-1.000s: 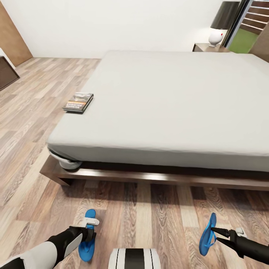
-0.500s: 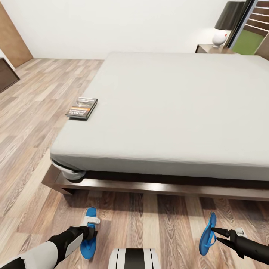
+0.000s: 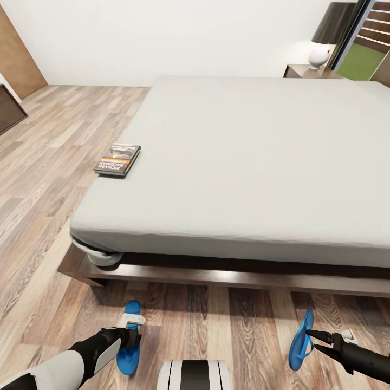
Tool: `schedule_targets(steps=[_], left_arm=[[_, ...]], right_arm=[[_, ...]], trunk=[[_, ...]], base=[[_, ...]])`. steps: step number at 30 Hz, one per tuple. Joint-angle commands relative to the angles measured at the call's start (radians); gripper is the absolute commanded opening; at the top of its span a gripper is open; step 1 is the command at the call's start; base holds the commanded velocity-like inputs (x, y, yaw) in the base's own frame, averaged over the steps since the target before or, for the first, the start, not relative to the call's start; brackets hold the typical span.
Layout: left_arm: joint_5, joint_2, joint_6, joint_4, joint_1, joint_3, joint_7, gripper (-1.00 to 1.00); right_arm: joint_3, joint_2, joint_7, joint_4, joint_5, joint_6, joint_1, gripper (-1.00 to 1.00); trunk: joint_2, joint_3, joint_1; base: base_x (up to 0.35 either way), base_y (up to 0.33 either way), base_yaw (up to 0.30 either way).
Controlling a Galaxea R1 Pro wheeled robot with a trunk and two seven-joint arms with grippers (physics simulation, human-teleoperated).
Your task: In the bedroom, move the book from the bed onto either nightstand, and place the two sandals side by side next to the bed.
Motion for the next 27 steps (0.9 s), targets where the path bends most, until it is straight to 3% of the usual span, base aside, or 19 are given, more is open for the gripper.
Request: schedule_targets(steps=[1,21,27], left_arm=[[0.01,0.001,0.004,-0.004,0.0,-0.008,0.009,-1.0],[0.01,0.001,0.004,-0.004,0.0,-0.007,0.009,-1.0],[0.01,0.001,0.004,-0.004,0.0,-0.007,0.009,-1.0]], right_arm=[[-0.003,0.0,0.001,0.0,-0.002,0.006,0.0,-1.0],[-0.003,0.0,0.001,0.0,-0.002,0.006,0.0,-1.0],[-0.003,0.0,0.002,0.0,-0.002,0.006,0.0,-1.0]], trunk=[[0.0,-0.005,0.0],[-0.005,-0.082,0.009],[-0.005,-0.082,0.009]], base=[[0.0,0.0,0.0],[0.0,0.0,0.0],[0.0,0.0,0.0]])
